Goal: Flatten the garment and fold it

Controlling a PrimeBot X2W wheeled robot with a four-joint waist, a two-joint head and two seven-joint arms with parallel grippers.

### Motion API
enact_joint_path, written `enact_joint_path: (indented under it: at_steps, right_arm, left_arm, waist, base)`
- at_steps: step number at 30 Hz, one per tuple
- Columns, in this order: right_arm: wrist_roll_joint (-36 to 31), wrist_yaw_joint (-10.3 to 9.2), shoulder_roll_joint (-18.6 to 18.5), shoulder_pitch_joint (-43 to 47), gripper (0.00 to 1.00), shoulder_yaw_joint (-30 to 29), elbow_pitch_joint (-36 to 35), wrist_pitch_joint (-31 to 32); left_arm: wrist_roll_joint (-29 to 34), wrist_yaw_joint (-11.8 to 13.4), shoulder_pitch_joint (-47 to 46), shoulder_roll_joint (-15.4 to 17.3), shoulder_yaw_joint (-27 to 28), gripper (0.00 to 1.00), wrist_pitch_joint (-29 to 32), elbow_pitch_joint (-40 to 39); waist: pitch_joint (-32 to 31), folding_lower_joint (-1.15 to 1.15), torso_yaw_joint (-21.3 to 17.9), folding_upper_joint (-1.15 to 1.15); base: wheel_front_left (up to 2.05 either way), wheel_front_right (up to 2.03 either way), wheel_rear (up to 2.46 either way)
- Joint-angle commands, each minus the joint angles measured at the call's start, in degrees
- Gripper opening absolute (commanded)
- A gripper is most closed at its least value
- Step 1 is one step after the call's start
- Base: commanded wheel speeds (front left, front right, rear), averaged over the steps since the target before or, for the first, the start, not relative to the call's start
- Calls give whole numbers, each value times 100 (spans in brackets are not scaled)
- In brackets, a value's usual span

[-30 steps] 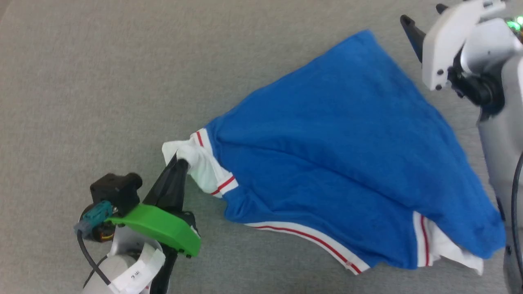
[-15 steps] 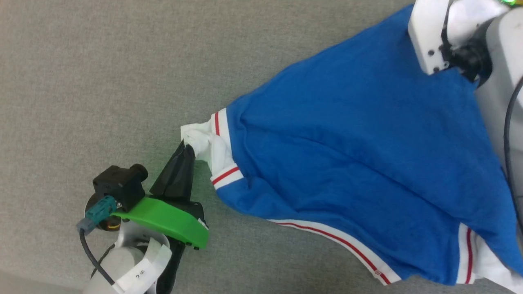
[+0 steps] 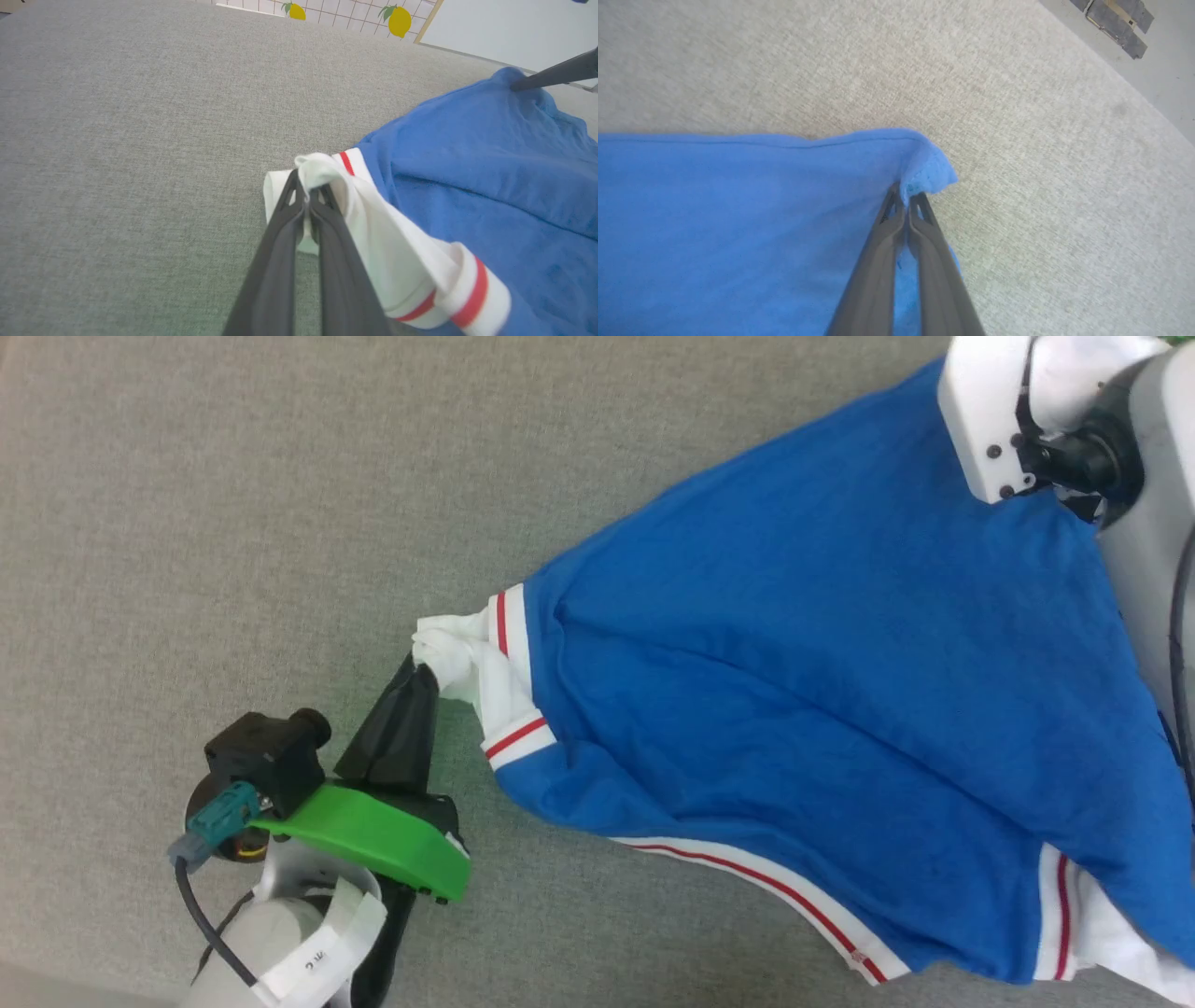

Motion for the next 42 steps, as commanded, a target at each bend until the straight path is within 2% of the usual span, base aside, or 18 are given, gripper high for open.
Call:
enact_joint_path:
  at_steps: [1, 5, 12, 16, 23, 32, 37, 42]
  right_arm:
    - [88, -8, 20, 96, 0, -122, -65, -169]
    - [349, -8, 92, 244, 0, -336, -291, -593]
    - [1018, -8, -136, 1190, 0, -593, -1053, -1018]
    - [1367, -8, -290, 2076, 0, -767, -1592, -1052]
    - [1833, -8, -264, 3665, 0, -1232, -2399, -980]
    - [2099, -8, 129, 5474, 0, -1838, -3145, -668]
    - [2107, -8, 271, 5650, 0, -2036, -3422, -609]
    - [2142, -8, 216, 5141, 0, -2144, -3552, -597]
  left_arm:
    - [6, 45, -17, 57, 37, 0, -19, 17]
    - [-36, 86, 77, 131, 105, 0, 18, 83]
    - [-112, 195, 336, 277, 212, 0, 136, 184]
    - [-170, 255, 532, 355, 270, 0, 196, 218]
    - [-285, 263, 780, 425, 279, 0, 274, 307]
    - [-353, 218, 856, 401, 195, 0, 277, 407]
    - [-422, 113, 802, 400, 168, 0, 256, 514]
    - [-489, -176, 376, 576, 227, 0, 304, 642]
  waist:
    - [-211, -1, -138, 0]
    - [-573, -1, -331, 0]
    - [-1317, -1, -751, 0]
    - [-1683, -1, -985, 0]
    - [-2054, -1, -1211, 0]
    - [-2198, -1, -1214, 0]
    - [-2227, -1, -1189, 0]
    - [-2311, -1, -1162, 0]
  base:
    - [0, 0, 0]
    - [0, 0, 0]
    - [0, 0, 0]
    - [0, 0, 0]
    - [0, 0, 0]
    - [0, 0, 0]
    - [0, 0, 0]
    - [0, 0, 0]
